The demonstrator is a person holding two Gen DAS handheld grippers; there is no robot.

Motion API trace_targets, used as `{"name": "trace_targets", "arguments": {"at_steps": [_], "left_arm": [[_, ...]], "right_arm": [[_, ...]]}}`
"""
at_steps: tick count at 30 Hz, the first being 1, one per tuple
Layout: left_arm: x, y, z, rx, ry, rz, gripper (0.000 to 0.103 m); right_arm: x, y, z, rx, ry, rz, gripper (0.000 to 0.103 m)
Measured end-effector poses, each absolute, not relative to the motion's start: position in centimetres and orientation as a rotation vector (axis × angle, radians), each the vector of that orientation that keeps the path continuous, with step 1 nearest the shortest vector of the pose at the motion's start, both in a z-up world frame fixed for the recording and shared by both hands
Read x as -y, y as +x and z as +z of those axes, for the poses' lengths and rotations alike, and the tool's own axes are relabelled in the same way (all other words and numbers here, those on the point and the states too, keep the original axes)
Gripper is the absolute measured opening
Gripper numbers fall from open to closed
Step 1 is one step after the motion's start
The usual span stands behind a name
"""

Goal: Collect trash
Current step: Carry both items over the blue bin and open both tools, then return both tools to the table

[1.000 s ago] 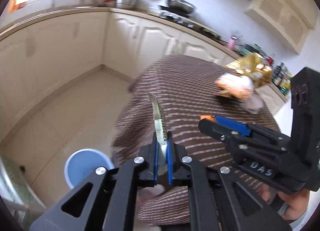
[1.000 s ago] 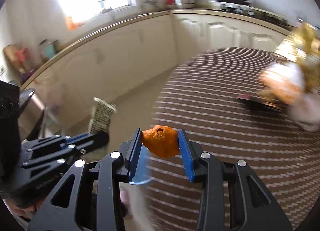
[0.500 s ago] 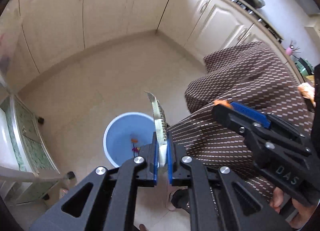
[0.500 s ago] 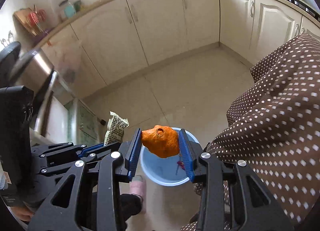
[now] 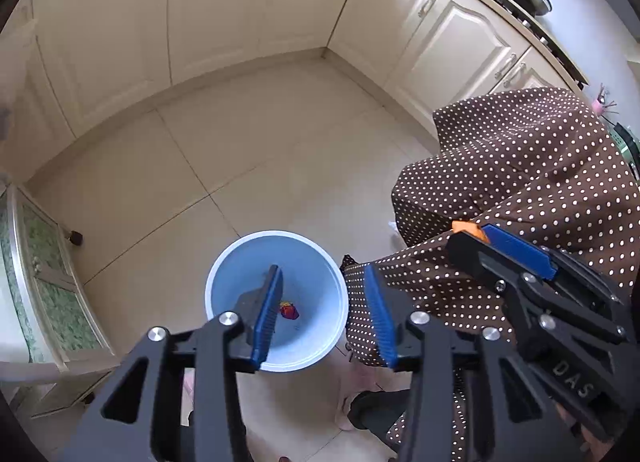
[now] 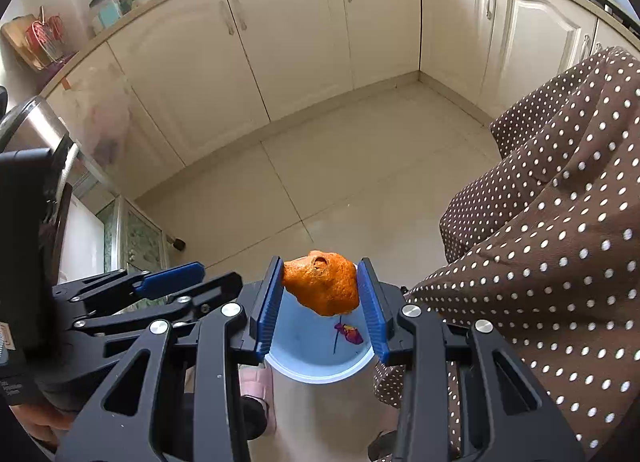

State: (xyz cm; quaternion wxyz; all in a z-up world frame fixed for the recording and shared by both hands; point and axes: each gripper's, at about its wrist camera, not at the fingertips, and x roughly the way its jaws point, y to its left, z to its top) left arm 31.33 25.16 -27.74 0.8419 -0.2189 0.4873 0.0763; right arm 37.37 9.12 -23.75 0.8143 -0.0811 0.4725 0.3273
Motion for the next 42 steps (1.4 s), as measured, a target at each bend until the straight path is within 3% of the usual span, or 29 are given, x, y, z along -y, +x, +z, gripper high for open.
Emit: {"name": "trace_targets", "arguments": {"at_steps": [12,19,25,32,42], "left_arm": [[-26.8,28.4,-26.5,-0.991,-0.480,0.219,0.044],[-27.1,27.4,-24.6,-0.948,-0.487,0.228,0.047],[-26.0,26.1,-21.2,-0.885,-0.470,0.221,0.049],[-21.5,24.5,-15.0,-0.771,-0.401,0.148,0.052],[-7.4,25.7,-8.5,-0.693,-0.252,-0.102,0.053]], "right_arm": [[-11.0,37.2,-23.7,-1.017,-0.166,0.726,0.037],[-11.7,36.9,-21.7,-0.967,-0.159,0.729,0.046],[-9.6,35.6,-18.5,-0.903,-0.143,0.719,0.046],[-2.9,32.4,-11.8,-0.758,-0.091,0.634,0.051],[12.3,29.2,-6.0,-0.598,-0.013,0.408,0.057]]}}
